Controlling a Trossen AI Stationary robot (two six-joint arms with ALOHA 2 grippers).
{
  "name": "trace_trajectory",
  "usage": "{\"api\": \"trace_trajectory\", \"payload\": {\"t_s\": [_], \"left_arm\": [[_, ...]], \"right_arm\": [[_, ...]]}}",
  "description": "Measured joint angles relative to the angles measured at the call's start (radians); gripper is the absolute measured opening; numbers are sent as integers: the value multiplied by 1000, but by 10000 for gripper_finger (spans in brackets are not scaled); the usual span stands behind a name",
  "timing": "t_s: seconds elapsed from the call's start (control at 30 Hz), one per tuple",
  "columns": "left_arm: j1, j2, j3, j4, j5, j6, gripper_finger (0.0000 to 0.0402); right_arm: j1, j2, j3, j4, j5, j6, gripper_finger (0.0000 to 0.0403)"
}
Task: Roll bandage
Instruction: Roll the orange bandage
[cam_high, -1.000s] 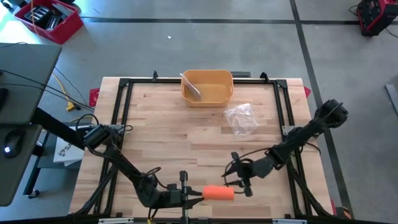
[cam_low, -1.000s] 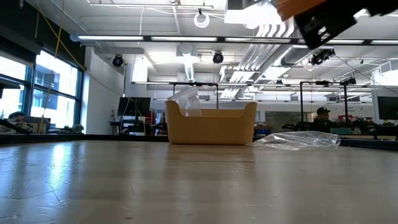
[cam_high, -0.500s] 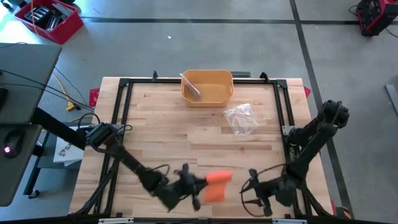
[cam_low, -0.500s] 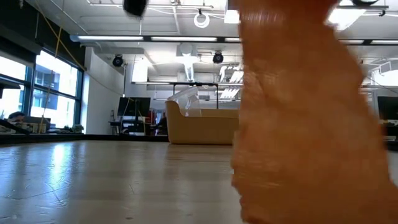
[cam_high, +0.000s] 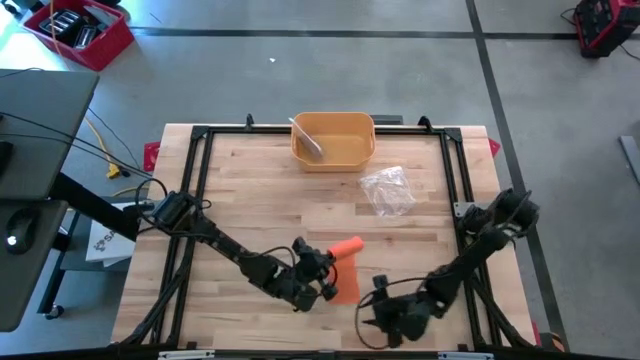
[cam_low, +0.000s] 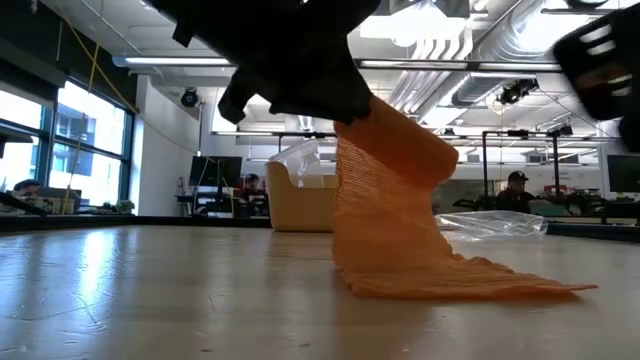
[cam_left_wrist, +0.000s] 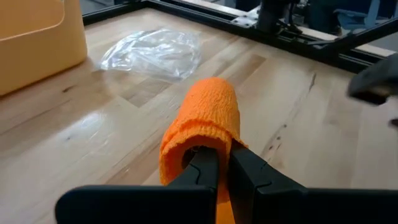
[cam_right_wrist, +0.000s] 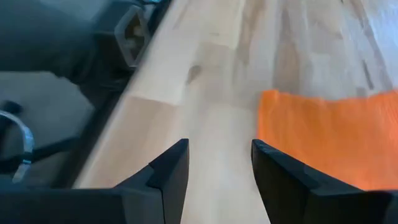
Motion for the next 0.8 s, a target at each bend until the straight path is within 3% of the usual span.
{"api": "trace_trajectory", "payload": {"t_s": [0.23,0.4,0.5,0.67,0.8], "left_arm": [[-4,0,0,-10,3,-1,7],[-13,0,0,-24,2,-2,8],[-17,0,0,-44,-4,-17,8],[-21,0,0,-76,-7,-43,8],[-38,0,0,-89,-16,-46,8]], "right_arm": [[-150,94,88,-75,-94,-93,165],[-249,158,95,-112,-304,-111,156],[-276,202,96,-86,-380,-93,124],[-274,189,95,-81,-409,-124,18],[-228,120,88,-127,-380,-124,13]]}}
